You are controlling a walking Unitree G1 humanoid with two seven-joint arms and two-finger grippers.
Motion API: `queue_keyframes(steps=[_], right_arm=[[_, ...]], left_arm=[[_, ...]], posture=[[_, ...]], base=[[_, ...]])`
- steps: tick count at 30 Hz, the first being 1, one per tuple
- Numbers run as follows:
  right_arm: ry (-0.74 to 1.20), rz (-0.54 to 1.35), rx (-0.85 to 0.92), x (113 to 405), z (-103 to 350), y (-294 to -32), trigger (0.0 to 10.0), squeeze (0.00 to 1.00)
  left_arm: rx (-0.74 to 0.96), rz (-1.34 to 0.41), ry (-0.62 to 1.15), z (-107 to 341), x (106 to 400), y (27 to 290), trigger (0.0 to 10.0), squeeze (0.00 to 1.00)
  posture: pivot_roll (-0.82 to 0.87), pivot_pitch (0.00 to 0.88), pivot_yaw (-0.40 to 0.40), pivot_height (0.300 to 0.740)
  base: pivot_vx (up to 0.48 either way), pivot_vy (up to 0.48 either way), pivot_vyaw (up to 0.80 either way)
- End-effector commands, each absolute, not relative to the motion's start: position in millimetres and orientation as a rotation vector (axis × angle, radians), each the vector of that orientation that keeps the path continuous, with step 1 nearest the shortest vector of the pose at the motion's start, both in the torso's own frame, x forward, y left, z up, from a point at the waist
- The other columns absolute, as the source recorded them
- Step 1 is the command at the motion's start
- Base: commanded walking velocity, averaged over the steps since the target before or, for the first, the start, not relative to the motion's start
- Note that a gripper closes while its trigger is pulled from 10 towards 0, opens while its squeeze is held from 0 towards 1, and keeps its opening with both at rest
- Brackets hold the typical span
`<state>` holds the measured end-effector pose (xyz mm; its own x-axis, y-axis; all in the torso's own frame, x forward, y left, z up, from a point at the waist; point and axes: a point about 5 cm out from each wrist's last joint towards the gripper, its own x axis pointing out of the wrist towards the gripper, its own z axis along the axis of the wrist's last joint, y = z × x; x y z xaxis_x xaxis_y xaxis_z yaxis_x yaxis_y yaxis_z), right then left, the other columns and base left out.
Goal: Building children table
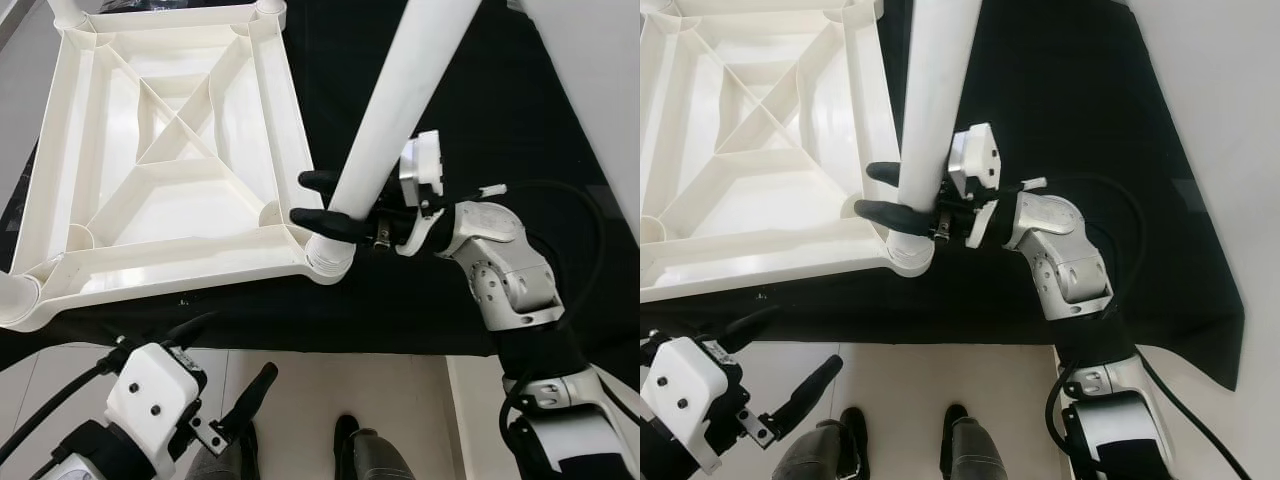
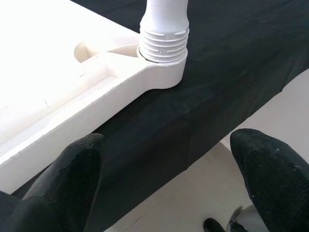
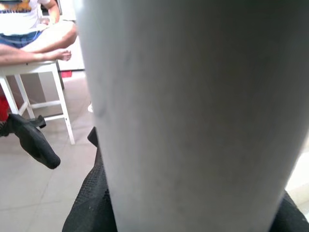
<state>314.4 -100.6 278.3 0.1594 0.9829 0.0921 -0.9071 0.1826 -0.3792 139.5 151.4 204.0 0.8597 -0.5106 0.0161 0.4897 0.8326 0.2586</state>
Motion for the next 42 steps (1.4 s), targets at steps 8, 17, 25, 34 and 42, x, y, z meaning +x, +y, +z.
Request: queue_keyframes(steps=[8, 17, 25, 34, 42], right_arm=[[-0.167, 1.420, -0.351, 312, 248, -95, 10.0, 0.00], [-0.108, 1.399, -0.368, 316, 244, -97, 10.0, 0.00], [-0.067, 1.383, -0.354, 319, 241, -97, 10.0, 0.00], [-0.035, 1.327, -0.308, 322, 238, -98, 10.0, 0.00], [-0.013, 1.249, -0.253, 324, 234, -103, 10.0, 0.00]], left_arm=[[0.247, -0.547, -0.072, 203, 136, 148, 10.0, 0.00], [0.247, -0.546, -0.077, 204, 137, 148, 10.0, 0.00], [0.247, -0.545, -0.078, 204, 137, 148, 10.0, 0.00], [0.246, -0.544, -0.077, 204, 137, 148, 10.0, 0.00], [0.246, -0.543, -0.077, 204, 137, 148, 10.0, 0.00]], posture=[[0.09, 0.355, -0.076, 0.740], [0.08, 0.359, -0.080, 0.740], [0.08, 0.359, -0.081, 0.740], [0.08, 0.361, -0.083, 0.740], [0.07, 0.362, -0.082, 0.740]], base=[[0.000, 0.000, 0.00], [0.000, 0.000, 0.00], [0.000, 0.000, 0.00], [0.000, 0.000, 0.00], [0.000, 0.000, 0.00]])
